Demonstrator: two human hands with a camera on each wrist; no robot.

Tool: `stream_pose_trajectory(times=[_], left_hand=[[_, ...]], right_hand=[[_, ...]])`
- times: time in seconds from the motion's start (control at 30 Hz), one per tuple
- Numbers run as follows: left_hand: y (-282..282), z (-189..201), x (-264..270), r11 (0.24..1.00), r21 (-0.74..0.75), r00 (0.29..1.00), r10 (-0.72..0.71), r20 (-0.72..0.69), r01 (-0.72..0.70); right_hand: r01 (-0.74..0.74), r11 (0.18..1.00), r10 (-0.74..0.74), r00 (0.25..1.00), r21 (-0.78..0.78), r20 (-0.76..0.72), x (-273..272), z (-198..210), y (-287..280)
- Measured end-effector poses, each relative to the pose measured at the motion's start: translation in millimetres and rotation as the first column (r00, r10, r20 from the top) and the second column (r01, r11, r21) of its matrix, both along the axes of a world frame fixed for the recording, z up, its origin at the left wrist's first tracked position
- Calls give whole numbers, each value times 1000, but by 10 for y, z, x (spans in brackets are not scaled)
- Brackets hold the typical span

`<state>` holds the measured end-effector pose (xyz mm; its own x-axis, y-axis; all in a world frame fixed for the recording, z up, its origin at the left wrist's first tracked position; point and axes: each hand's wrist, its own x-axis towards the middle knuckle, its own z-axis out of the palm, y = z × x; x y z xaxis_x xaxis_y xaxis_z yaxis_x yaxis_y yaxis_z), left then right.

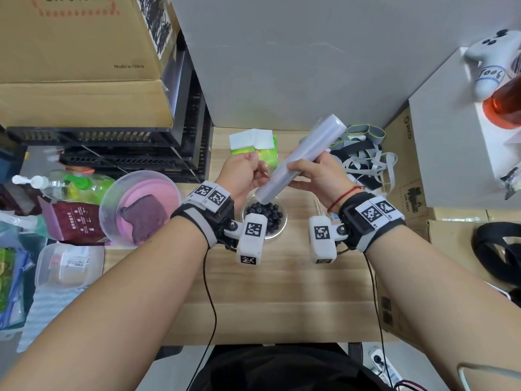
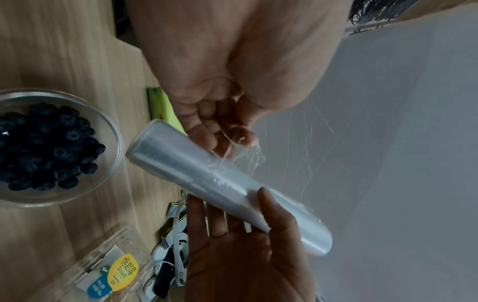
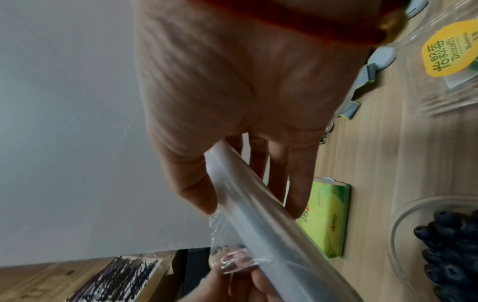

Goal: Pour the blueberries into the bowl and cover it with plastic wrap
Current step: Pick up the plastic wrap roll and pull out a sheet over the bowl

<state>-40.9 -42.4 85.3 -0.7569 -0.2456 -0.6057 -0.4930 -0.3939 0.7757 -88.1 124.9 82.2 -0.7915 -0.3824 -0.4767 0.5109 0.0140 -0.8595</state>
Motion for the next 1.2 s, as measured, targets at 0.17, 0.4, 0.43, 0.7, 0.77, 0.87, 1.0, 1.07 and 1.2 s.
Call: stream_pose_trajectory(times=[0.17, 0.4, 0.43, 0.7, 0.77, 0.87, 1.0, 1.07, 1.2], left_hand=[[30, 32, 36, 983, -51, 984, -176, -2, 176], [-26, -24, 77, 897, -174, 914, -404, 46, 405], [-34, -30, 78, 892, -180, 909, -412, 55, 415], [-123, -95, 112, 779, -344, 851, -483, 206, 525], [-126, -89, 124, 762, -380, 851, -482, 207, 524], [-103, -60, 127, 818, -367, 895, -429, 123, 443], [-49, -1, 118, 922, -168, 937, -344, 50, 348], [-14, 16, 120, 949, -82, 953, -301, 33, 303], [32, 34, 106, 967, -117, 974, -222, 47, 226]], right_hand=[[0, 1000, 0, 1000, 21, 4, 28, 1, -70], [-7, 1000, 7, 1000, 11, 9, 40, -36, -44], [-1, 1000, 1, 1000, 6, 11, 43, -39, -45], [47, 999, -47, 999, -10, -3, 63, -95, -24], [63, 996, -60, 997, 61, -49, 72, -118, -25], [111, 984, -101, 992, 139, -78, 50, -158, 2], [96, 984, -89, 995, 152, -54, 25, -191, 26], [110, 983, -104, 994, 147, -44, 20, -183, 14], [104, 990, -106, 994, 98, 11, 30, -176, -5]])
